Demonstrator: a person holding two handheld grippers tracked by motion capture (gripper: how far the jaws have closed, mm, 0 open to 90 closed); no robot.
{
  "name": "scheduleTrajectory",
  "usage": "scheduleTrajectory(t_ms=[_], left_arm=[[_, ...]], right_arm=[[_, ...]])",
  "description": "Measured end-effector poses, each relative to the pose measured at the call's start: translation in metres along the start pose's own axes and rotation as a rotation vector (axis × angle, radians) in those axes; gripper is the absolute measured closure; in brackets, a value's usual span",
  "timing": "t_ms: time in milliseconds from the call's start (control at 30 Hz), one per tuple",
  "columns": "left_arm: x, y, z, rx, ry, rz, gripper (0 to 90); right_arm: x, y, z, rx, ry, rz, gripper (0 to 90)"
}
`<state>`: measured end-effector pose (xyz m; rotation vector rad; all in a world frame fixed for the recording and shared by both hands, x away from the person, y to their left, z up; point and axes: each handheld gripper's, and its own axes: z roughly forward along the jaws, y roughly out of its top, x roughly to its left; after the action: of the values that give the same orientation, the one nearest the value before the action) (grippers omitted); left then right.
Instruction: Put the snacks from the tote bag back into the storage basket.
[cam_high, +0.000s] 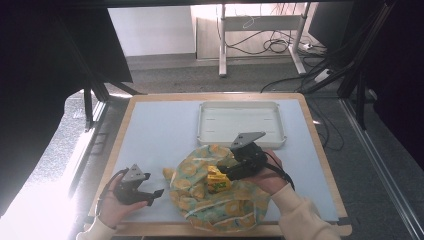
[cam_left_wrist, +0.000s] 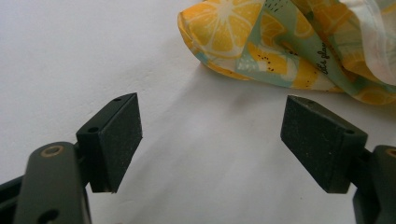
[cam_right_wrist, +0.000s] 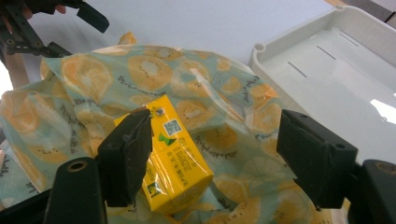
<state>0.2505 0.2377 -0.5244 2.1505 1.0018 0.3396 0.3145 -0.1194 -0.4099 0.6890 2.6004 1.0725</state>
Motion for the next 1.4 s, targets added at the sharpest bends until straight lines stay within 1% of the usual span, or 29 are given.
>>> scheduleTrajectory(t_ms=[333, 567, 900, 1033, 1333, 1400], left_arm=[[0.0, 0.0, 0.0, 0.0, 0.006, 0.003, 20.5], [0.0, 0.0, -0.001, -0.004, 0.005, 0.002, 20.5], [0.0, 0.0, -0.001, -0.002, 0.004, 0.006, 20.5], [0.0, 0.0, -0.001, 0.001, 0.003, 0.007, 20.6], [0.0, 0.0, -0.001, 0.0, 0.003, 0.007, 20.6], [0.0, 0.0, -0.001, -0.001, 0.003, 0.008, 20.5]], right_arm=[[0.005, 0.004, 0.011, 0.03, 0.028, -0.019, 27.0], [0.007, 0.008, 0.016, 0.054, 0.036, -0.031, 27.0], [0.012, 0.009, 0.024, 0.103, 0.076, -0.058, 27.2], [0.013, 0.01, 0.026, 0.114, 0.09, -0.059, 27.3], [0.018, 0.012, 0.031, 0.157, 0.115, -0.103, 27.4], [0.019, 0.012, 0.034, 0.182, 0.12, -0.112, 27.5]])
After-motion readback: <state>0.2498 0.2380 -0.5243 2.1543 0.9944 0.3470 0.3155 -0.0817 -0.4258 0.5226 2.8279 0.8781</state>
